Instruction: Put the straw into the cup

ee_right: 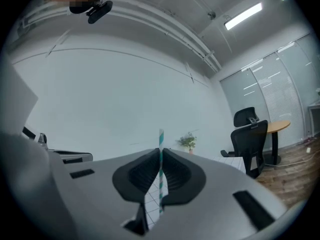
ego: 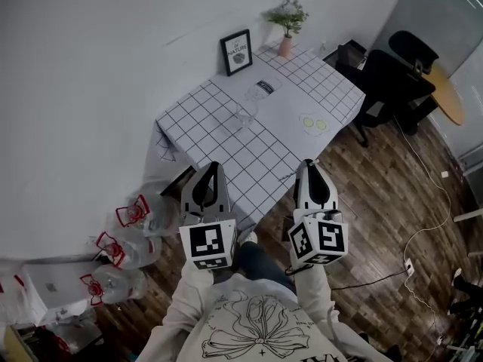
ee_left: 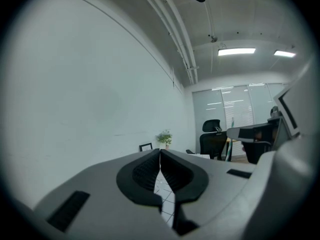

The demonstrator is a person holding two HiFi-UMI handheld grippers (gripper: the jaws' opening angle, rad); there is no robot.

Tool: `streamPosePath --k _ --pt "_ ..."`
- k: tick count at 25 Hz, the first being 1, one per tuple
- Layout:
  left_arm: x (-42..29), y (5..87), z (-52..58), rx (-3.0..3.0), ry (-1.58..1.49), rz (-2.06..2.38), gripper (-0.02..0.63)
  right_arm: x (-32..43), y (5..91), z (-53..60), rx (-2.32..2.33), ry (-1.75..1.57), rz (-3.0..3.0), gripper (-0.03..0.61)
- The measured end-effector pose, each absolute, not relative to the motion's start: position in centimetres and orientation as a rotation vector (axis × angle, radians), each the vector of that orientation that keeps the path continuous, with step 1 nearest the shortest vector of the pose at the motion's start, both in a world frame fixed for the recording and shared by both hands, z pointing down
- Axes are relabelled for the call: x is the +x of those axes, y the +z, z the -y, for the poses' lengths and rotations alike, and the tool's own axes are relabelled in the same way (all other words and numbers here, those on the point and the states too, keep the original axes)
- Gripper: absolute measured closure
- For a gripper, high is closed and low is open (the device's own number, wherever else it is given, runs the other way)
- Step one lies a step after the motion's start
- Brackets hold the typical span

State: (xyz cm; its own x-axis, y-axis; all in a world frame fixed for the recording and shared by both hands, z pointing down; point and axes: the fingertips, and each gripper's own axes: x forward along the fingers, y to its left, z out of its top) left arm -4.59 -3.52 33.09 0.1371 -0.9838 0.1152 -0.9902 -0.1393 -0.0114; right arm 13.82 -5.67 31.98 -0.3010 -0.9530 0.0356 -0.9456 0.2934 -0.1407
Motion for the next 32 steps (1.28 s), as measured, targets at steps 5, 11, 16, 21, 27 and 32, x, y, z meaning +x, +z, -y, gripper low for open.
streamPosePath --k 5,11,16,21,27,32 --pt "-4.4 32.9 8.8 2.263 0.154 2.071 0.609 13.5 31.8 12.1 -1.746 -0.222 -2.534 0.564" --pt "-5.1 34.2 12.6 2.194 0.188 2.098 0.609 12.3 32.9 17.1 -1.684 -0.284 -2.572 0.565" --pt "-5.9 35.3 15.4 2.163 0.219 2.096 0.609 10.8 33.3 20.3 -1.654 -0.295 -2.599 0.563" --pt "-7.1 36.3 19.4 2.164 0.233 2.066 0.609 9.3 34.1 23.9 -1.661 -0.314 -2.606 0.564" --pt "-8.4 38.2 24.9 2.186 0.261 1.988 0.609 7.2 35.7 28.8 -1.709 -0.351 -2.602 0.564" --pt "-9.1 40.0 28.7 2.192 0.288 1.924 0.609 5.3 37.0 32.3 -1.732 -0.37 -2.621 0.564"
